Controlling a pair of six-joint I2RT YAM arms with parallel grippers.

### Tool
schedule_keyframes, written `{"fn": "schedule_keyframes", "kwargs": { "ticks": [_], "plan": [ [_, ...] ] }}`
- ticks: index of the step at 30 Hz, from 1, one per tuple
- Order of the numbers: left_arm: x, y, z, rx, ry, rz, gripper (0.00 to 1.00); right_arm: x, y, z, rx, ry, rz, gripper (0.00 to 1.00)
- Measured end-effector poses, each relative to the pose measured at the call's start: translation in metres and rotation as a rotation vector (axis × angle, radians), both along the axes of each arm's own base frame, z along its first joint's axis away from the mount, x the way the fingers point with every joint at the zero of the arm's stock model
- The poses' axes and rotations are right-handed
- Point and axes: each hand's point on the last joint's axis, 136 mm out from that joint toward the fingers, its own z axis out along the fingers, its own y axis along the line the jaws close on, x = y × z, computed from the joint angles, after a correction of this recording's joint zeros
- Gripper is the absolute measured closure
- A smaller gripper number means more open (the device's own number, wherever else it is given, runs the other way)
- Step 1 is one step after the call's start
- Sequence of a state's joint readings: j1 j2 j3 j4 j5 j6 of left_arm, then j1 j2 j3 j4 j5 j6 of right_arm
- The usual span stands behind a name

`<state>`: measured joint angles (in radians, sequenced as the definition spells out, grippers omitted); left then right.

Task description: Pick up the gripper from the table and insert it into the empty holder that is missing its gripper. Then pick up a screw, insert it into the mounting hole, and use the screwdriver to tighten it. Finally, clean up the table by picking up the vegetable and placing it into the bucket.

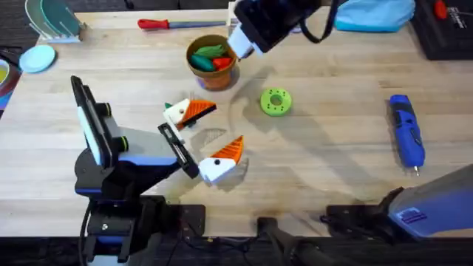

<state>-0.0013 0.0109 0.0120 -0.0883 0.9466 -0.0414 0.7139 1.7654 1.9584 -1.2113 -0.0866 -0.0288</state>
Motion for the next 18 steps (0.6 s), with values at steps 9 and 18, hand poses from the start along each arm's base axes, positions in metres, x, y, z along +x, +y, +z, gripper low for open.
{"fn": "schedule_keyframes", "kwargs": {
  "ticks": [9, 18],
  "plan": [
    [0.000, 0.000, 0.000, 0.000, 0.000, 0.000, 0.008, -0.065, 0.067, -0.005, -0.015, 0.075, 0.209, 0.995],
    [0.000, 0.000, 0.000, 0.000, 0.000, 0.000, 0.008, -0.080, 0.101, -0.012, 0.019, 0.067, 0.259, 0.995]
  ]
}}
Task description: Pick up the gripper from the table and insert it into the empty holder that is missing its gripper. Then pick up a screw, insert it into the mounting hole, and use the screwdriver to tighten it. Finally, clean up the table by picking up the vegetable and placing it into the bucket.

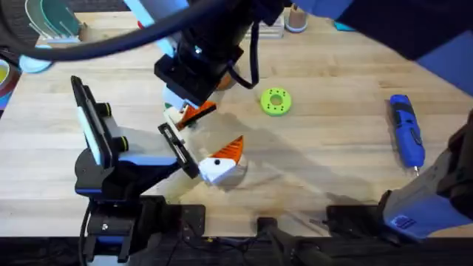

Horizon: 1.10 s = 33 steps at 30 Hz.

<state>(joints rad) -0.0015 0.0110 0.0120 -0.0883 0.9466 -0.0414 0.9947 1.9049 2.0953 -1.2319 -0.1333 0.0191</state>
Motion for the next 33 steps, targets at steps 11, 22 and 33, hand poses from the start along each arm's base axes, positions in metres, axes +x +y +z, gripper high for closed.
{"fn": "schedule_keyframes", "kwargs": {
  "ticks": [11, 22, 33],
  "plan": [
    [0.000, 0.000, 0.000, 0.000, 0.001, 0.000, 0.008, 0.001, 0.005, -0.012, -0.020, 0.017, -0.002, 0.995],
    [0.000, 0.000, 0.000, 0.000, 0.001, 0.000, 0.008, 0.004, 0.010, -0.015, -0.013, 0.015, -0.002, 0.995],
    [0.000, 0.000, 0.000, -0.005, 0.009, 0.001, 0.008, 0.004, 0.014, -0.025, -0.027, 0.038, 0.002, 0.995]
  ]
}}
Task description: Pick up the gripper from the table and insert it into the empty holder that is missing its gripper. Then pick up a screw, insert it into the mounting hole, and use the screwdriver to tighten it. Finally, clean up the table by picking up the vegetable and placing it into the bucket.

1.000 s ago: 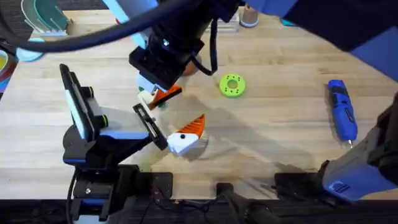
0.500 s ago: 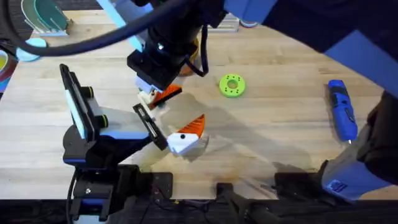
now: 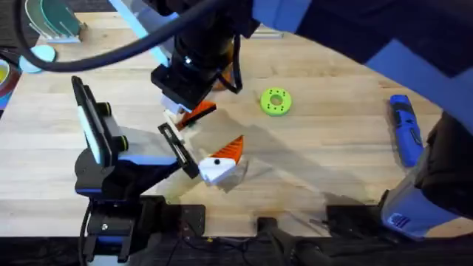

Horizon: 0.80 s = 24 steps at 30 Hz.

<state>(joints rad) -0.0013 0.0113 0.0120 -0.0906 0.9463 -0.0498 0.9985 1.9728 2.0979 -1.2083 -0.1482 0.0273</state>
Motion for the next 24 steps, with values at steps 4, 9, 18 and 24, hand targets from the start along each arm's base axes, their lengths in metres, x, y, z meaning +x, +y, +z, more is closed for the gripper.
{"fn": "schedule_keyframes", "kwargs": {
  "ticks": [4, 9, 18, 24],
  "plan": [
    [0.000, 0.000, 0.000, 0.001, -0.002, -0.001, 0.008, -0.001, 0.000, -0.001, -0.002, 0.006, 0.002, 0.996],
    [0.000, 0.000, 0.000, 0.002, -0.004, -0.002, 0.008, 0.000, 0.003, -0.010, -0.017, 0.019, 0.003, 0.995],
    [0.000, 0.000, 0.000, 0.002, -0.003, -0.001, 0.008, 0.000, 0.004, -0.012, -0.021, 0.020, 0.005, 0.996],
    [0.000, 0.000, 0.000, 0.002, -0.003, -0.001, 0.008, -0.001, 0.005, -0.012, -0.019, 0.025, 0.004, 0.822]
  ]
}}
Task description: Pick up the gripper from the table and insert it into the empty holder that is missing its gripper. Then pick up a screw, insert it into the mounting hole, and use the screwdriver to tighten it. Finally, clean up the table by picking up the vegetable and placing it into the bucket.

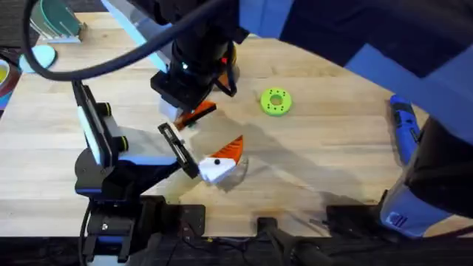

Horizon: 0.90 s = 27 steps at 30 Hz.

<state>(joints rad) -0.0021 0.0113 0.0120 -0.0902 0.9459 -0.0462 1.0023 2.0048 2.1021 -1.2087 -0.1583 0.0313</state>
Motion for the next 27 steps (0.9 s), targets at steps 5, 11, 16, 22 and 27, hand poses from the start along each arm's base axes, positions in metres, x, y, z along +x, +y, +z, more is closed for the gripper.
{"fn": "schedule_keyframes", "kwargs": {
  "ticks": [5, 11, 16, 22, 27],
  "plan": [
    [0.000, 0.000, 0.000, -0.002, 0.002, 0.001, 0.008, 0.008, -0.004, 0.001, -0.007, -0.021, -0.021, 0.165],
    [0.000, 0.000, 0.000, 0.001, -0.001, -0.002, 0.008, 0.021, -0.014, 0.007, -0.003, -0.021, -0.057, 0.011],
    [0.000, 0.000, 0.000, 0.001, -0.002, -0.002, 0.008, 0.037, -0.039, 0.035, 0.013, -0.056, -0.120, 0.008],
    [0.000, 0.000, 0.000, 0.001, -0.002, -0.002, 0.008, 0.064, -0.094, 0.081, 0.038, -0.158, -0.247, 0.007],
    [0.000, 0.000, 0.000, 0.001, -0.002, -0.002, 0.008, 0.067, -0.139, 0.100, 0.022, -0.173, -0.322, 0.007]
  ]
}}
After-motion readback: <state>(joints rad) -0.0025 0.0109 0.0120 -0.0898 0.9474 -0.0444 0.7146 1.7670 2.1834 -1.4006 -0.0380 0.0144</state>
